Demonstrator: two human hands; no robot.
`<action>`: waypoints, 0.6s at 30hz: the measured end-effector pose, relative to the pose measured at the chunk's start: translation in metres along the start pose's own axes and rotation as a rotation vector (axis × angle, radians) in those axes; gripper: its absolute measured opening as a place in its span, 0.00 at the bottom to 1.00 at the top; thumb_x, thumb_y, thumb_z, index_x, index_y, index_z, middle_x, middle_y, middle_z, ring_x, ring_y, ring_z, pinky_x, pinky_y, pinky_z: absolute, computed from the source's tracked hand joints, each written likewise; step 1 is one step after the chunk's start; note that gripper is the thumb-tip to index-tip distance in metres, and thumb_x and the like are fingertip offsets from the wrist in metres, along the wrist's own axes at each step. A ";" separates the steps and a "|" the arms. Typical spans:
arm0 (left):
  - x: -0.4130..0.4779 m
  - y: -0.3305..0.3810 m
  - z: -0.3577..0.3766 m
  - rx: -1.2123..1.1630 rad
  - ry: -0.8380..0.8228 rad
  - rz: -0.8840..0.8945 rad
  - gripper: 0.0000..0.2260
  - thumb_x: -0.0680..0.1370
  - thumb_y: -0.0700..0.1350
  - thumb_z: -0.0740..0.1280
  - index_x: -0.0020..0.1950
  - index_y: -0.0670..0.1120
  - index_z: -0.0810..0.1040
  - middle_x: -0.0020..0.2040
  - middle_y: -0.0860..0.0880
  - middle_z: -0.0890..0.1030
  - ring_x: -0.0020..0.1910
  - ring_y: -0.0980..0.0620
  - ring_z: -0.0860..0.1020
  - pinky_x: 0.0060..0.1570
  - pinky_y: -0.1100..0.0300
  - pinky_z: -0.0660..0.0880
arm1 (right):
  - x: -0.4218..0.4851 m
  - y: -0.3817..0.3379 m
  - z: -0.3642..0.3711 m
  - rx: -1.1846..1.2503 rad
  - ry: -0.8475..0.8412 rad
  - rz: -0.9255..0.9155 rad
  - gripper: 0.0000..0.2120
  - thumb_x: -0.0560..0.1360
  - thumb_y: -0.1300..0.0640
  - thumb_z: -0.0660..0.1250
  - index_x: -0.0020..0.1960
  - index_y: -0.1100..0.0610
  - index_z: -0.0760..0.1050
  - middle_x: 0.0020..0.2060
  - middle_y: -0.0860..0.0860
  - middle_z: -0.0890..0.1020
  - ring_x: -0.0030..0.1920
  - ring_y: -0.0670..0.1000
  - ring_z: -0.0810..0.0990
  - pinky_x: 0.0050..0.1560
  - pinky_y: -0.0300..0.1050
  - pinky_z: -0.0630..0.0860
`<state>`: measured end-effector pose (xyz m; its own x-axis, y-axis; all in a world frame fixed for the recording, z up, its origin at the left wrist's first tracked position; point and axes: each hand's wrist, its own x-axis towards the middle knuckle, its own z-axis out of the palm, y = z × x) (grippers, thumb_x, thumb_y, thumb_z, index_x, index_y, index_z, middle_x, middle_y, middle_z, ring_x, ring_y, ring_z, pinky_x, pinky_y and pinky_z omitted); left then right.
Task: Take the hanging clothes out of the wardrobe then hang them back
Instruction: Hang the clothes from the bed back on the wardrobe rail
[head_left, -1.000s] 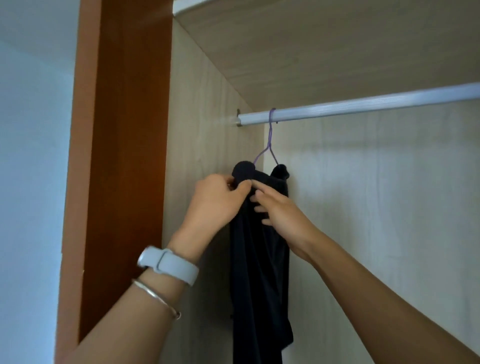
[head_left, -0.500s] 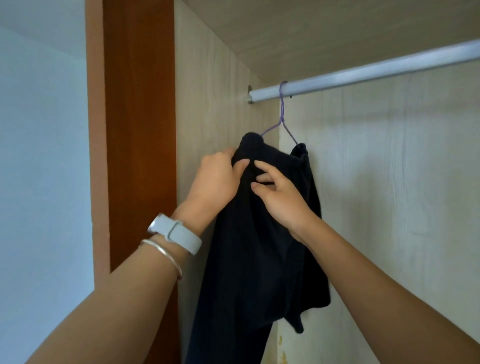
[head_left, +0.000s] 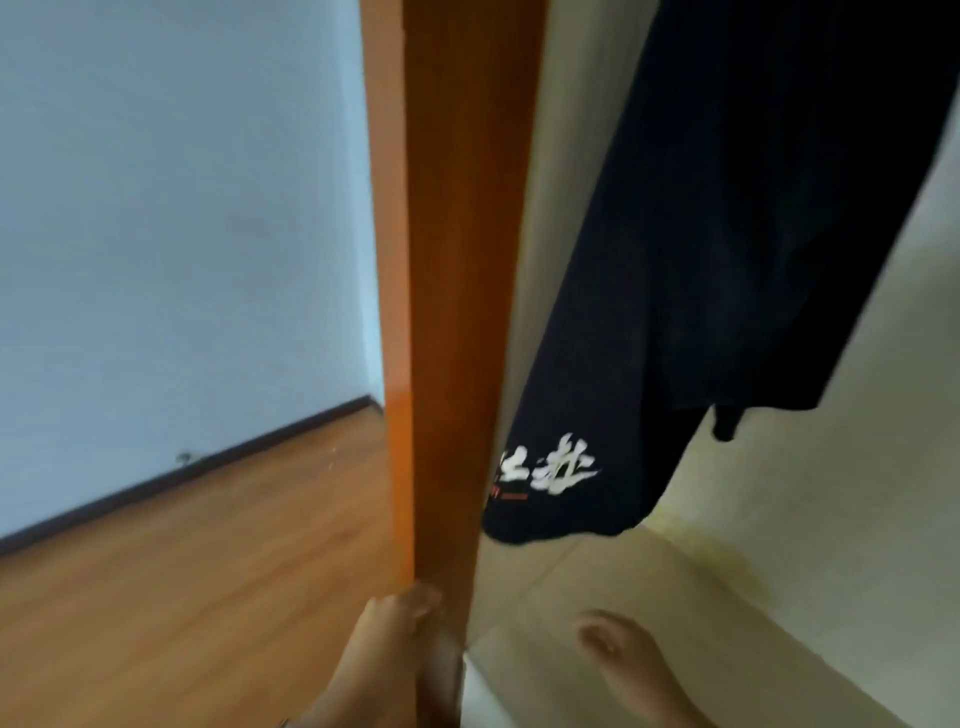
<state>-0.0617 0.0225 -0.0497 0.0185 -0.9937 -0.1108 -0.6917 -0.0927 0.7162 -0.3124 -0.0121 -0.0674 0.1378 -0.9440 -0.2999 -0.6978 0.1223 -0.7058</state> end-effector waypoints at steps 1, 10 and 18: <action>-0.016 -0.031 0.006 0.025 -0.055 -0.063 0.10 0.74 0.46 0.63 0.43 0.62 0.78 0.33 0.72 0.78 0.42 0.72 0.78 0.45 0.72 0.70 | 0.003 0.022 0.026 -0.040 -0.079 0.045 0.40 0.75 0.60 0.65 0.23 0.17 0.60 0.22 0.29 0.75 0.31 0.20 0.71 0.39 0.21 0.68; -0.179 -0.198 0.017 -0.203 0.016 -0.820 0.14 0.74 0.46 0.64 0.27 0.56 0.72 0.36 0.51 0.82 0.42 0.51 0.78 0.38 0.62 0.67 | -0.010 0.020 0.167 -0.087 -0.476 0.300 0.13 0.78 0.61 0.60 0.38 0.48 0.75 0.29 0.46 0.79 0.30 0.43 0.77 0.28 0.30 0.68; -0.188 -0.304 -0.036 -0.526 0.209 -1.108 0.08 0.69 0.48 0.63 0.43 0.48 0.79 0.45 0.43 0.83 0.47 0.42 0.80 0.56 0.48 0.74 | 0.055 -0.048 0.246 -0.288 -0.686 0.352 0.10 0.80 0.59 0.56 0.53 0.60 0.74 0.38 0.52 0.77 0.37 0.49 0.74 0.33 0.36 0.68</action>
<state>0.1708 0.2355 -0.2217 0.5556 -0.3509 -0.7538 0.1415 -0.8535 0.5016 -0.0983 0.0053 -0.2076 0.2108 -0.4563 -0.8645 -0.9205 0.2050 -0.3326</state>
